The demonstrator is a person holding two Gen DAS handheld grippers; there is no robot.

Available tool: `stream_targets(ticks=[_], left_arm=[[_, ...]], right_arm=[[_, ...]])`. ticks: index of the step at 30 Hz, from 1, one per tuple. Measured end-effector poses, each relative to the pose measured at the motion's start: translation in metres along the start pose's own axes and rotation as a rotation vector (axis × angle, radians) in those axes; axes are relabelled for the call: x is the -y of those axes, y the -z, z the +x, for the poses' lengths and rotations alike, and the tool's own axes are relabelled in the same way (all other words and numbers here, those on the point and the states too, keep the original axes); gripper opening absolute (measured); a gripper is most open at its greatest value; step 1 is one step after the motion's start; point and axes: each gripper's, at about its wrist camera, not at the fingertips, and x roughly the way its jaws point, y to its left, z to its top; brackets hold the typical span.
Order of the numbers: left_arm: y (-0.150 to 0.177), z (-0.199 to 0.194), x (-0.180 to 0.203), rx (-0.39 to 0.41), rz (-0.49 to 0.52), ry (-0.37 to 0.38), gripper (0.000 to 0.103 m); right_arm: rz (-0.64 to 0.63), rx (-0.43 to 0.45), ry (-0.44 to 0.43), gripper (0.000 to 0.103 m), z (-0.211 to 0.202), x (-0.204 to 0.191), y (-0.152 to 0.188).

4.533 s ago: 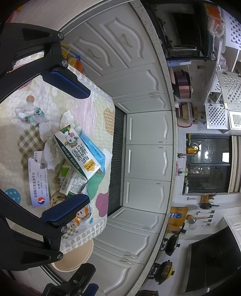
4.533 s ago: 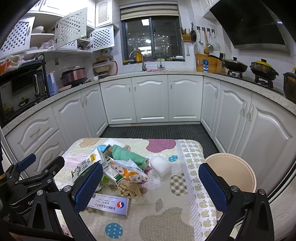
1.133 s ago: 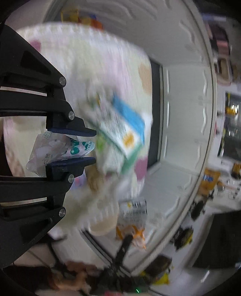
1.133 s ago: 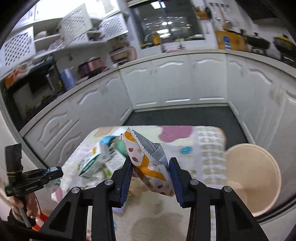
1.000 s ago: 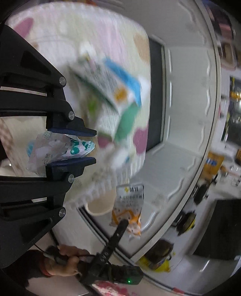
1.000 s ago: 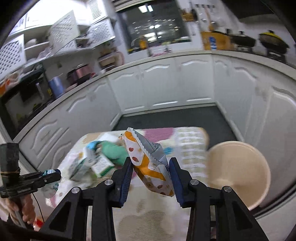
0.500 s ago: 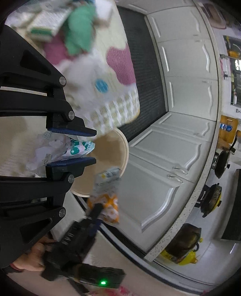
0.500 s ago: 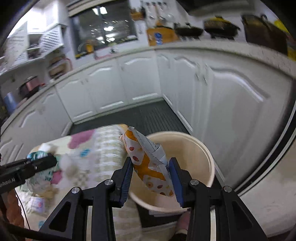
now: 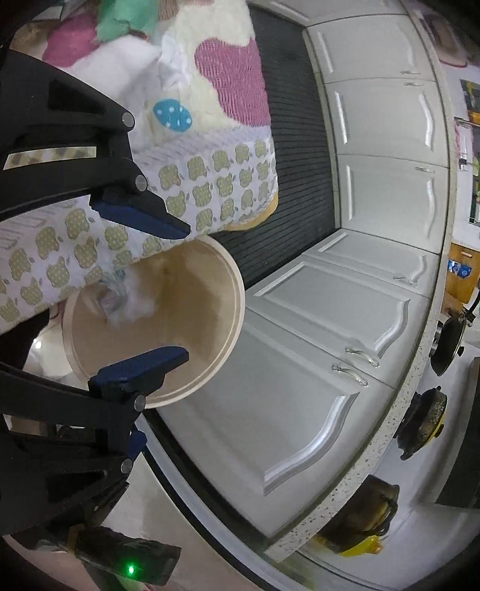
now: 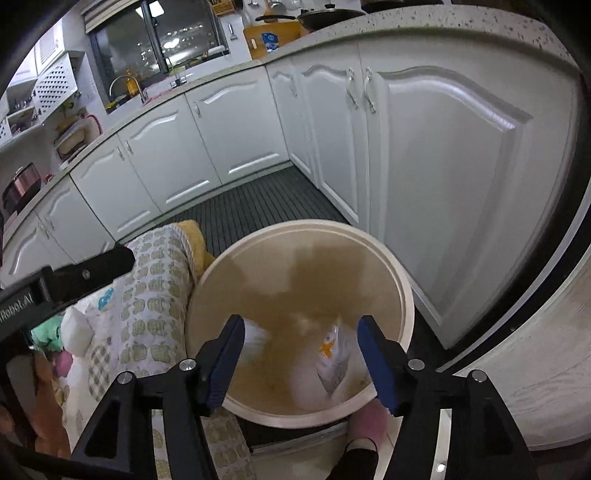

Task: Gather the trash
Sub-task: 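Carry both wrappers over the beige bucket and open both grippers to drop them, then move both open grippers back over the table trash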

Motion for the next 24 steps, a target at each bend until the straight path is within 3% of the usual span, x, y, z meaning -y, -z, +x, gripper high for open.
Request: stream_targets(ticks=[6, 9, 14, 24], left_arm=[[0.01, -0.029, -0.003, 0.033, 0.023, -0.074, 0.059], [0.017, -0.046, -0.009, 0.042, 0.02, -0.112, 0.059], [0.031, -0.079, -0.022, 0.067, 0.028, -0.183, 0.059], [0.066, -0.154, -0.076, 0.107, 0.019, -0.258, 0.064]], right_arm=[[-0.015, -0.013, -0.026, 0.064, -0.003, -0.01, 0.006], [-0.044, 0.0, -0.031, 0.073, -0.012, -0.023, 0.009], [-0.092, 0.002, -0.066, 0.074, -0.025, -0.049, 0.015], [-0.189, 0.008, -0.167, 0.076, -0.048, -0.115, 0.028]])
